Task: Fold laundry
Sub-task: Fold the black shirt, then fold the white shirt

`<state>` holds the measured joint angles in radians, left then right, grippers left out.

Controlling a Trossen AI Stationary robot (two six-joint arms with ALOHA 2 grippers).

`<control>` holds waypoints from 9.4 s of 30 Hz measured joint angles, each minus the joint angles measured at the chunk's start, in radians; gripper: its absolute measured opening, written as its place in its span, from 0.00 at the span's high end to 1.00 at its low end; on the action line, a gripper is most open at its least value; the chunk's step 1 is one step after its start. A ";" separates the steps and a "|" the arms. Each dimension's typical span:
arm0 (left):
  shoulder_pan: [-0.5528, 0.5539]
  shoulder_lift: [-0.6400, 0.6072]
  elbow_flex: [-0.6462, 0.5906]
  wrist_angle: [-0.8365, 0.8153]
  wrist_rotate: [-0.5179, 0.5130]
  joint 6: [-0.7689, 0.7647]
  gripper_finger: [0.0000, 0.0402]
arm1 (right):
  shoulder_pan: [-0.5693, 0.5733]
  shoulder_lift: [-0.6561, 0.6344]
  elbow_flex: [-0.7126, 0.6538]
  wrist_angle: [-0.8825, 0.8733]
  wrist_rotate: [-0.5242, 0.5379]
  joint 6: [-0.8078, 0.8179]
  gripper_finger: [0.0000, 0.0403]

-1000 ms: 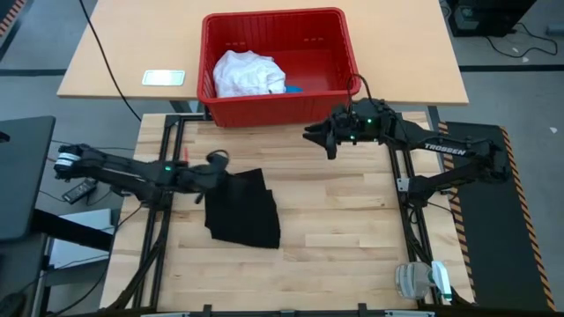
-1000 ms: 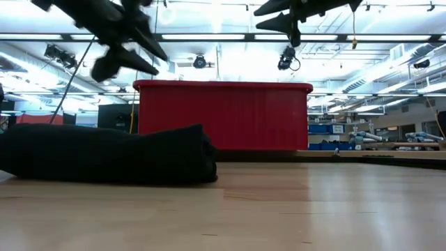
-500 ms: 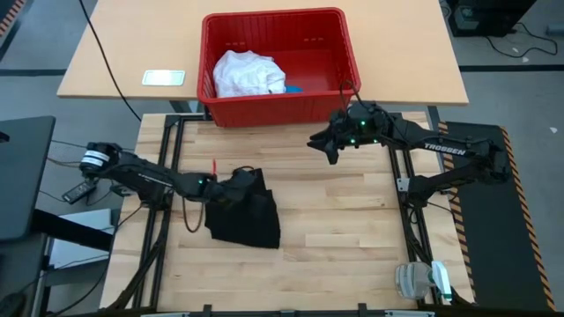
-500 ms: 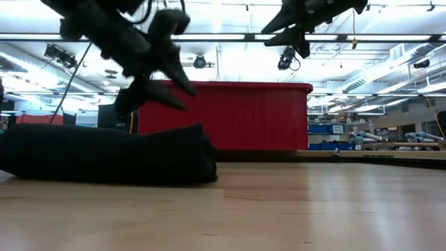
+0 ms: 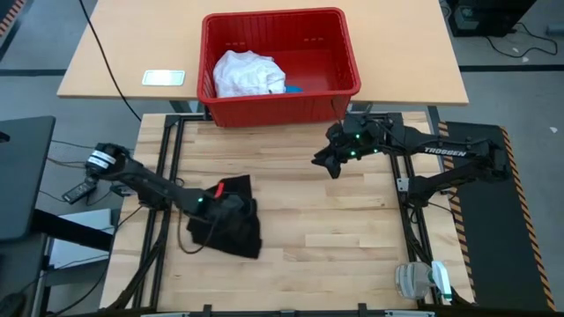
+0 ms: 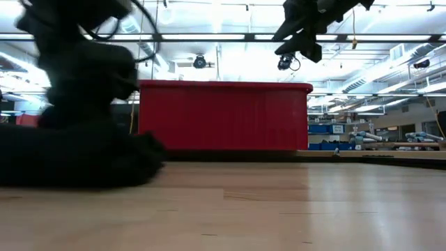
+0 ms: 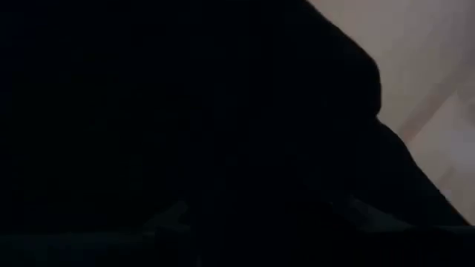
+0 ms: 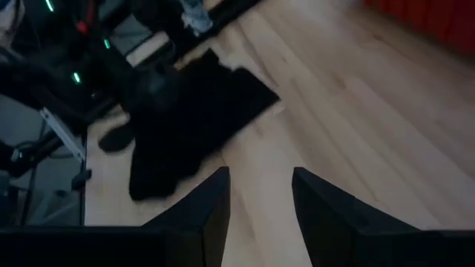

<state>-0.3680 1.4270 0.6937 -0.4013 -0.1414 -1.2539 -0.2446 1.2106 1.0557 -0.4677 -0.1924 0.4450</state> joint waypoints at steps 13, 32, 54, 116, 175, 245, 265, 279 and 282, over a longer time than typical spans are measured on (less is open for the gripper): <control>-0.045 -0.317 0.117 -0.156 -0.227 -0.019 0.61 | 0.093 0.023 -0.026 0.241 -0.023 -0.018 0.62; 0.775 -0.281 0.515 -0.070 0.142 0.958 0.61 | -0.220 0.174 0.177 0.386 -0.032 -0.038 0.62; 1.133 0.011 0.514 -0.023 0.481 1.290 0.61 | -0.471 0.503 0.432 0.043 0.252 -0.146 0.62; 1.236 -0.019 0.540 -0.017 0.568 1.337 0.61 | -0.466 0.808 0.430 0.537 0.103 -0.399 0.44; 1.276 0.430 0.599 0.345 0.394 1.294 0.55 | -0.492 0.422 0.430 0.297 0.252 -0.471 0.44; 0.749 -0.005 0.950 0.909 0.916 1.001 1.00 | -0.253 0.022 0.430 -0.328 -0.043 -0.190 0.57; 0.408 0.000 0.949 1.052 0.943 1.079 1.00 | -0.207 -0.001 0.430 -0.387 -0.107 -0.283 0.57; 0.473 -0.001 0.949 1.060 0.663 1.070 1.00 | -0.207 0.000 0.430 -0.399 -0.116 -0.280 0.57; 0.501 -0.001 0.949 0.920 0.570 1.041 1.00 | -0.207 0.000 0.430 -0.430 -0.086 -0.280 0.57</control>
<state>0.1331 1.4261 1.6432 0.5182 0.4285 -0.2127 -0.4519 1.2102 1.4856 -0.8979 -0.2781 0.1650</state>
